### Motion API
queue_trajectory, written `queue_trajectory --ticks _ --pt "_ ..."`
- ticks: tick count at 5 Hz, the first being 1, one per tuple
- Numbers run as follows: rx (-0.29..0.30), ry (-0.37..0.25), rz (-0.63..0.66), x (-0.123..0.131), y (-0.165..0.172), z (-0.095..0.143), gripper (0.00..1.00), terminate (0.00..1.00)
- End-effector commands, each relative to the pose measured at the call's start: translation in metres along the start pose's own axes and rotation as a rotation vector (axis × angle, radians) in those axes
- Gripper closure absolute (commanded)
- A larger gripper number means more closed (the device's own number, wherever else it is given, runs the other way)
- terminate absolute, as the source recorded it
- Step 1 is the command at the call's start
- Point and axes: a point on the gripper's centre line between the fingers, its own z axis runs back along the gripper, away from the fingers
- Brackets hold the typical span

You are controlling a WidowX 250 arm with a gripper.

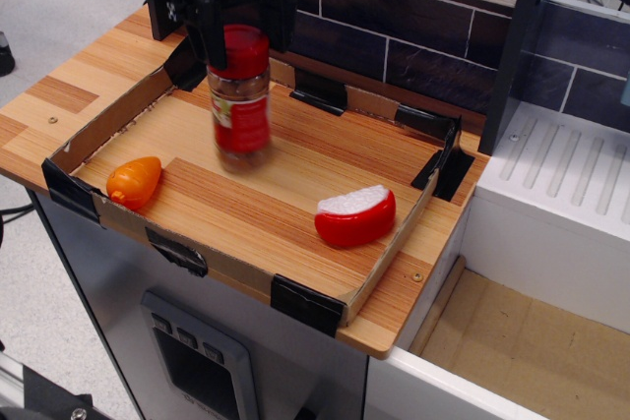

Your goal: Upright basil bottle

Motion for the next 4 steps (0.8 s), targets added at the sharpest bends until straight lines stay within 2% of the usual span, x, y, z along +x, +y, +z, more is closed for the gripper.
queue_trajectory --ticks 1,2,3,4 --pt "-0.057 -0.093 0.037 0.026 -0.002 0.014 1.00 0.00" --pt "-0.054 -0.125 0.008 0.017 0.002 0.011 0.00 0.00" --pt "-0.096 -0.202 0.000 0.015 0.003 0.021 0.00 0.00" --pt "-0.139 -0.320 -0.055 0.001 0.006 0.038 0.00 0.00"
